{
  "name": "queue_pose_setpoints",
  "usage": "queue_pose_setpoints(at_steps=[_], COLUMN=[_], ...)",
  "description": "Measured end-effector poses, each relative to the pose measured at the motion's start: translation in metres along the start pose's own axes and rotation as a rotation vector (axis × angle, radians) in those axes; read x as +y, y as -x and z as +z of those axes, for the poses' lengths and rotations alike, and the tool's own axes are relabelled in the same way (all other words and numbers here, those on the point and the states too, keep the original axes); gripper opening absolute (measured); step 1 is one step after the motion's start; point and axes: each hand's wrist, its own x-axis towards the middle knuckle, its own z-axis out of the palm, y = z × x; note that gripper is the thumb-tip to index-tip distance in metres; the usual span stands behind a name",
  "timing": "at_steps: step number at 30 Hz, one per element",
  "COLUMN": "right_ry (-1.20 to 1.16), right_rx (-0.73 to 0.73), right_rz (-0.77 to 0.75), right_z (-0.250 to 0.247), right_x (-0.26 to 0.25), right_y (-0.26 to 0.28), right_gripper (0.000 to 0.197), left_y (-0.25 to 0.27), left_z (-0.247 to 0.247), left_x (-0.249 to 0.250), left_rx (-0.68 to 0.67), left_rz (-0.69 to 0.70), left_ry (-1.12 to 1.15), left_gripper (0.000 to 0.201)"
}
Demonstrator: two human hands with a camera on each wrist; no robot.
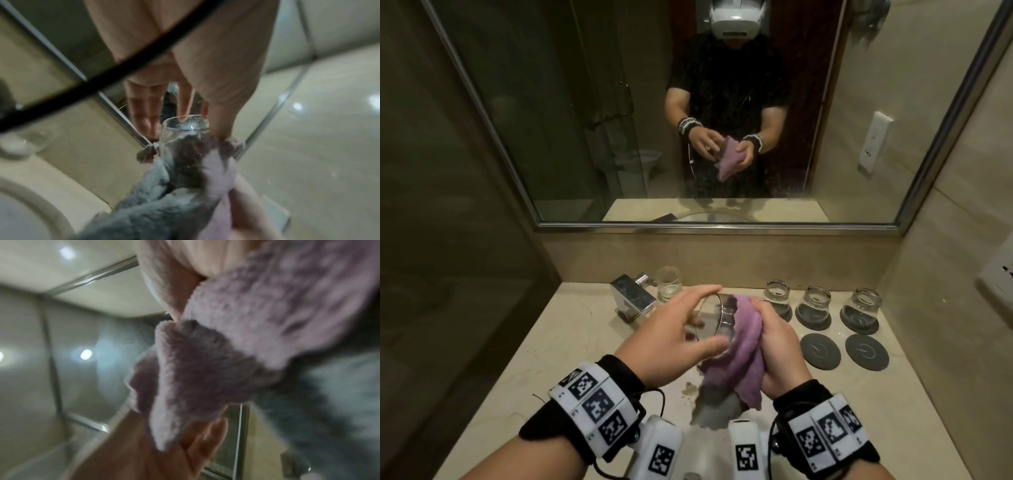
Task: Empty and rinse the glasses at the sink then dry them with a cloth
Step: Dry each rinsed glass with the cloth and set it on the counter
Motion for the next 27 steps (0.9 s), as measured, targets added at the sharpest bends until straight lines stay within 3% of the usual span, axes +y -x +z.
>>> queue_pose_setpoints(at_steps=[3,4,8,11,13,14,15,18,19,22,24,25,27], right_ry=[0.079,0.067,-0.045,0.038,0.157,0.179,0.146,0.030,0.012,0.051,0.170,0.199,0.106], right_rx=[0.070,0.051,-0.085,0.012,0.053,0.048,0.046,-0.098,-0.133,-0.013,0.053,0.071,0.042], right_rz=[-0.125,-0.095,0.156,-0.054,-0.224,-0.240,-0.197,0.089,0.122,-0.063,-0.216,-0.234,-0.118], right_z=[-0.001,0.001,0.000,-0.003,-0.003,-0.003,-0.001,0.001,0.002,-0.001,-0.001,0.001,0.001], right_x=[0.005,0.005,0.000,0.008,0.011,0.012,0.009,-0.002,-0.004,0.002,0.006,0.006,0.003], right_y=[-0.002,-0.002,0.000,-0.005,-0.005,-0.005,-0.003,0.001,0.004,-0.001,-0.001,0.001,0.000], right_gripper=[0.026,0.027,0.036,0.036,0.031,0.031,0.031,0.029,0.029,0.030,0.031,0.032,0.033], left_y=[-0.001,0.000,0.003,0.004,0.002,0.002,0.003,0.002,0.002,0.004,0.003,0.003,0.004], left_z=[0.003,0.004,0.004,0.001,0.004,0.004,0.003,0.002,0.001,0.000,0.004,0.005,0.005], left_x=[-0.006,-0.007,-0.008,-0.006,-0.011,-0.009,-0.005,-0.004,-0.005,0.002,-0.003,-0.003,-0.003], left_rx=[0.033,0.035,-0.045,0.004,0.061,0.065,0.053,0.021,0.023,0.088,0.102,0.096,0.060], left_rz=[-0.048,-0.043,0.116,-0.004,-0.019,-0.026,-0.024,0.138,0.147,-0.054,-0.099,-0.089,-0.017], left_ry=[0.111,0.110,-0.134,0.014,0.071,0.092,0.066,-0.155,-0.155,0.058,0.112,0.101,-0.032], left_gripper=[0.045,0.042,0.063,0.068,0.055,0.044,0.040,0.060,0.063,0.072,0.067,0.057,0.052])
